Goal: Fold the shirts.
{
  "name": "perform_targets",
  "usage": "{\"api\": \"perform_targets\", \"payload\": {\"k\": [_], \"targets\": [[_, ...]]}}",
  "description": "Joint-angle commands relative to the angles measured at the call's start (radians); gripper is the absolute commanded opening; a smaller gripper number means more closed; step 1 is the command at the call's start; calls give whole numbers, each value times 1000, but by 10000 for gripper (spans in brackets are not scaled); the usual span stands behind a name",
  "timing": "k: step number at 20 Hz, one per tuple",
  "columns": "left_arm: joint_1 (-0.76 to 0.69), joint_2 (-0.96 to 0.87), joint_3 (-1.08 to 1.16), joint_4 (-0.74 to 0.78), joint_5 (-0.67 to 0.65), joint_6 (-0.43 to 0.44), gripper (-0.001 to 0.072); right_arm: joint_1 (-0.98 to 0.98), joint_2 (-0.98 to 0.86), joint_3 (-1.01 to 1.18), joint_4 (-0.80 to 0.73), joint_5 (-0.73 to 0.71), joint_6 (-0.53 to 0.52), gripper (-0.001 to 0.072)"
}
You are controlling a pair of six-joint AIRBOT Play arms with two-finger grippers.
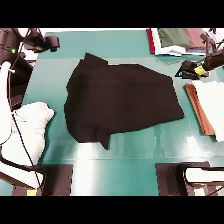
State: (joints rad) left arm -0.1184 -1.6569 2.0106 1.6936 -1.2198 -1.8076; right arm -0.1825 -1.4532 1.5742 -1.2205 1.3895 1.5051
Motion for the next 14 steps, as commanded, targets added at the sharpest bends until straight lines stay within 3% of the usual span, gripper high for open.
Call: {"api": "perform_targets", "payload": {"k": [1,7,9,14], "targets": [[32,52,-85,-20,-205,37,466,-6,61,-71,-2,19,-60,408],[29,407,-729,-48,-103,-1,466,3,270,-320,-1,-66,-85,406],[29,556,-968,-135,-35,-21,466,3,330,-386,-1,-108,-85,358],[29,716,-1325,-392,86,-24,468,3,408,-443,-1,-130,-85,358]]}}
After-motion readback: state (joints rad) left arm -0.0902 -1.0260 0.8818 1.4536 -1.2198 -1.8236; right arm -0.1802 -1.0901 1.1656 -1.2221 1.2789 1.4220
